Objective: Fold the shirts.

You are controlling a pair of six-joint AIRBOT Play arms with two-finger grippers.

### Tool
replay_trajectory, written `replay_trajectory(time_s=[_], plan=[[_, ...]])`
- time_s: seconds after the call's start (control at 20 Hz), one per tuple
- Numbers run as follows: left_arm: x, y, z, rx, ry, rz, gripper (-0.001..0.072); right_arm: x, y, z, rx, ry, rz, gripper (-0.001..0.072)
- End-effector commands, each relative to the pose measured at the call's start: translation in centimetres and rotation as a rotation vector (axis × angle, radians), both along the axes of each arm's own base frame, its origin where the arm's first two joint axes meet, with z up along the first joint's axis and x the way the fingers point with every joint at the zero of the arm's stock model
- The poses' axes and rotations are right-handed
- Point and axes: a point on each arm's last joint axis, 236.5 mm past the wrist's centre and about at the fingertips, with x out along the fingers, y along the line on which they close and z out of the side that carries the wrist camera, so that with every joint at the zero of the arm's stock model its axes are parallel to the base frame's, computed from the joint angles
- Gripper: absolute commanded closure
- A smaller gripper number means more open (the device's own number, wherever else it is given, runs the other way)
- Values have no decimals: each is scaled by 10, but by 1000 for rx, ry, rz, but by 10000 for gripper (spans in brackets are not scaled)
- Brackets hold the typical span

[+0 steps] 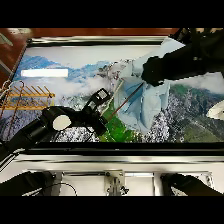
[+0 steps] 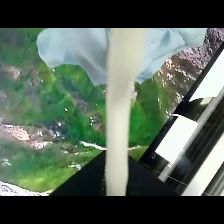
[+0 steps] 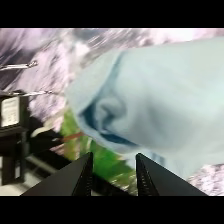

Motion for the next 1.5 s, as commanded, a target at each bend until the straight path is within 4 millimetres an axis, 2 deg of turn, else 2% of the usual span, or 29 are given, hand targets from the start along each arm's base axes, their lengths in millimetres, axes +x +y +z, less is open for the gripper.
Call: replay_trajectory(time_s=[0.0,0.05,0.1,0.2,0.3,0.4,0.45,0.55,0.7,0.75,0.8,0.85,1.0,1.1,1.2,1.35,1.45], plan=[[-18,4,-9,19,106,11,651,20,-76,39,-128,-213,-255,301],[-23,3,-9,11,136,14,650,24,-95,46,-171,-251,-308,299],[-28,1,-9,2,167,18,651,28,-105,45,-207,-255,-319,298],[-42,-3,-6,-26,250,25,650,40,-123,27,-242,-200,-333,200],[-55,-4,3,-36,333,25,650,58,-122,0,-220,-118,-271,201],[-54,-1,20,-38,359,42,650,74,-93,-15,-147,-92,-100,203],[-48,0,31,-52,362,62,650,76,-67,-16,-118,-114,37,203],[-32,6,53,-90,366,126,650,65,-13,-4,-91,-220,317,203],[-10,20,74,-122,355,190,650,31,53,19,-78,-387,624,204],[-5,23,77,-128,349,201,650,19,73,24,-55,-414,695,223],[-2,26,79,-129,347,209,650,12,87,26,-71,-453,748,333],[-1,27,79,-129,348,212,650,12,96,30,-103,-505,774,390],[-1,27,79,-128,348,212,650,13,122,58,-72,-663,785,386],[-1,27,79,-128,348,212,650,5,142,65,-15,-693,819,247],[-1,27,78,-127,349,212,650,9,156,47,-20,-652,848,277],[-2,28,78,-124,352,210,650,30,169,17,-53,-618,873,277],[-2,28,77,-121,352,207,650,47,175,9,-70,-642,863,277]])
